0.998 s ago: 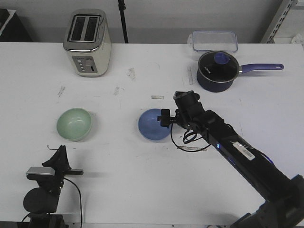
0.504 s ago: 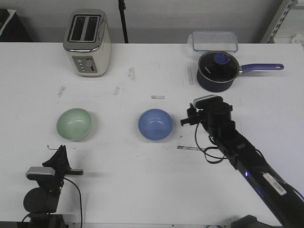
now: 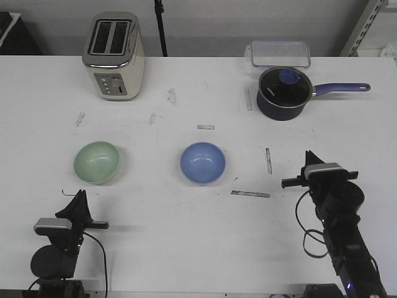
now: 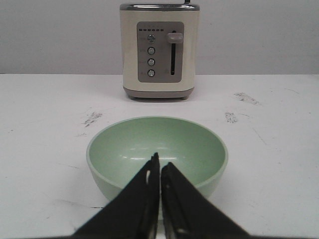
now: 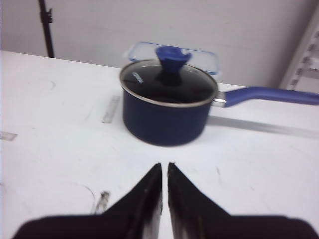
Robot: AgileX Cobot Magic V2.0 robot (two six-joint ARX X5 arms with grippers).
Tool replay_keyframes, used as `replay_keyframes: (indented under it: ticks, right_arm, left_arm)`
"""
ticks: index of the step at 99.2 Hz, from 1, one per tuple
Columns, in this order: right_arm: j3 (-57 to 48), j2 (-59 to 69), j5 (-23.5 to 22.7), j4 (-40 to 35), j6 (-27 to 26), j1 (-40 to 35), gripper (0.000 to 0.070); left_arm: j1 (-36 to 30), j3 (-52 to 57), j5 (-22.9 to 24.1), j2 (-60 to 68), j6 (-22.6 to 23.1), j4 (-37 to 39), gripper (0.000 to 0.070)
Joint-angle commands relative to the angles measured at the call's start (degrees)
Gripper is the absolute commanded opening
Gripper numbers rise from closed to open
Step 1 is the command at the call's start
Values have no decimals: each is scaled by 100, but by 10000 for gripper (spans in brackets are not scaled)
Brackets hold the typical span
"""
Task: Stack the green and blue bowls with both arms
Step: 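Release the blue bowl and retract the right gripper to rest, then reach the left gripper to the green bowl rim and grasp it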
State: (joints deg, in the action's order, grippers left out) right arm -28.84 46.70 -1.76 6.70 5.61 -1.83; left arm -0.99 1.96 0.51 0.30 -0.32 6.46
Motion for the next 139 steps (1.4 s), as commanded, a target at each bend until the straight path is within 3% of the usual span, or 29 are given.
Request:
replay_keyframes:
  ticks: [1,6,7,49,74,126,139]
  right_arm:
    - [205,-343,-11,70,-24,66,15]
    - [424,-684,-2,70,-28,107,15]
    - [920,-1523,42,57,-142,114,15]
    - [1180,-3281,26,-420,-131,109,15]
    - [1180,-3580,26,-365,-457,109,15]
    - [1180,-3578,24,-372,-472,109,15]
    - [1180,-3578,26,-372,-472,109,15]
  left_arm:
    - [2,-127,15,-11,74,85,1]
    - [2,-127,15,-11,74,85,1]
    - [2,-127,15,-11,74,85,1]
    - [2,-127,15,-11,74,85,1]
    - [2,-127,15,-11,74,85,1]
    - [2,-127,13,-11,70,136,1]
    - [2,-116,15,-11,74,455,1]
